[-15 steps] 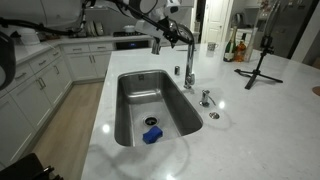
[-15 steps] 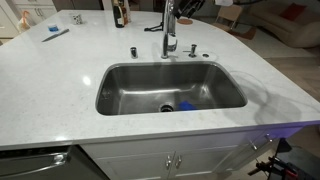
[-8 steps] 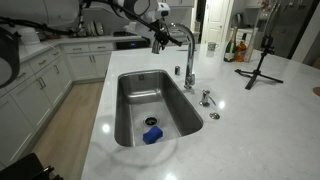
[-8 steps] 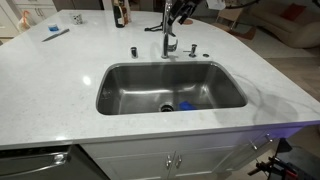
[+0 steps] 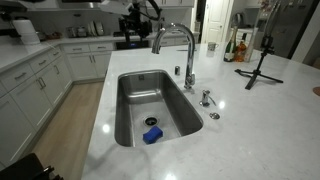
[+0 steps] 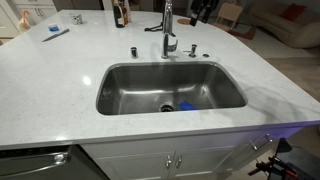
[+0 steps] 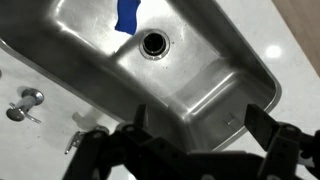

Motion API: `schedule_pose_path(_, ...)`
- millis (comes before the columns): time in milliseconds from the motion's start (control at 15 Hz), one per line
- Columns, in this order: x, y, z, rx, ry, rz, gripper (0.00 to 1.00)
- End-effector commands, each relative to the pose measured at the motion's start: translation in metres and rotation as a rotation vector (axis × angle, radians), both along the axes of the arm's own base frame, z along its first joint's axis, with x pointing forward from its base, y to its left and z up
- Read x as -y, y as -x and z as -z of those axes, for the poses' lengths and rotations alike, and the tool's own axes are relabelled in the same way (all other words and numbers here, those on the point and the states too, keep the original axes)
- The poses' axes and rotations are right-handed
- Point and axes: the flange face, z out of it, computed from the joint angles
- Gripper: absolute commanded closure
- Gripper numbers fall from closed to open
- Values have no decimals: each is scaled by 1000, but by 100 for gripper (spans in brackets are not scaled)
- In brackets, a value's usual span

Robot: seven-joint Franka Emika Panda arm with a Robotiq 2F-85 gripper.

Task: Move the faucet spout to the center

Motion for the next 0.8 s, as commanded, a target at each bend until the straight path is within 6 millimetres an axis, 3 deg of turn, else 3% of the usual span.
schedule_pose_path(0, -13, 57, -40, -106, 49, -11, 0)
schedule_pose_path(267, -24, 99, -74, -164, 81, -36, 0)
schedule_pose_path(467, -30, 117, -86, -175, 88, -50, 0)
schedule_pose_path(667, -32, 123, -87, -105, 116, -74, 0)
schedule_pose_path(733, -32, 109, -89, -131, 104, -61, 0)
